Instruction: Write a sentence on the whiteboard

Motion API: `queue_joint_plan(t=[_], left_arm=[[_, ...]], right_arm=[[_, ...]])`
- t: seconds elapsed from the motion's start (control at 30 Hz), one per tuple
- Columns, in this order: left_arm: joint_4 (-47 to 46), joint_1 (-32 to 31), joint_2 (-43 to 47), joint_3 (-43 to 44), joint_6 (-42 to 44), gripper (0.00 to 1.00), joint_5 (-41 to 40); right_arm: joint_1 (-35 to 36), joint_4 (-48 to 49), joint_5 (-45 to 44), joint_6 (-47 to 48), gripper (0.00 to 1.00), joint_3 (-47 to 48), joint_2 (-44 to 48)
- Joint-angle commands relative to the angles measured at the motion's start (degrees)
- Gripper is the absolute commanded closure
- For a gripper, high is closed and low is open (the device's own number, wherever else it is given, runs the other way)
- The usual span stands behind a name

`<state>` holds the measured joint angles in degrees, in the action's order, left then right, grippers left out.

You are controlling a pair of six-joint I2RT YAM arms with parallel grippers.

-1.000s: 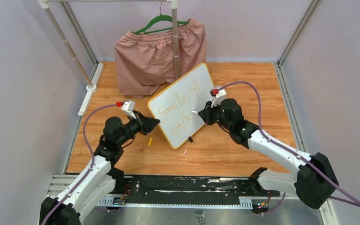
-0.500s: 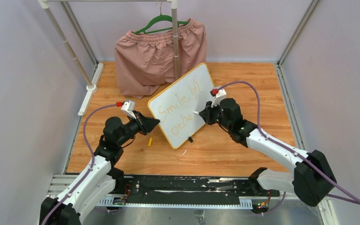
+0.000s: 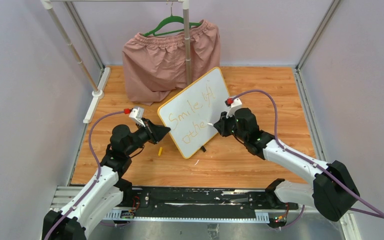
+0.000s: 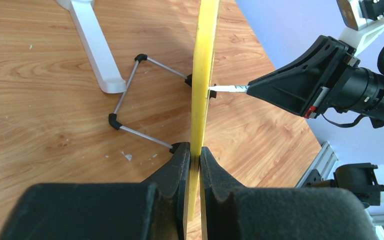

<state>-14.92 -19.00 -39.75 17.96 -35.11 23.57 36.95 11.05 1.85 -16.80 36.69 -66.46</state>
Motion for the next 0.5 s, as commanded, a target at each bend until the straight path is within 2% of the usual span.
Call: queue_joint_plan(t=[0.0, 0.47], left_arm=[[-3.5, -0.3, 0.8, -0.2, -0.5, 1.00, 1.2], [-3.5, -0.3, 1.0, -0.4, -0.6, 1.00, 1.3]], right_arm=[[-0.9, 0.4, -0.9, -0.7, 1.00, -0.1, 0.3], [-0.8, 0.5, -1.1, 0.1, 1.00, 4.0, -1.3]])
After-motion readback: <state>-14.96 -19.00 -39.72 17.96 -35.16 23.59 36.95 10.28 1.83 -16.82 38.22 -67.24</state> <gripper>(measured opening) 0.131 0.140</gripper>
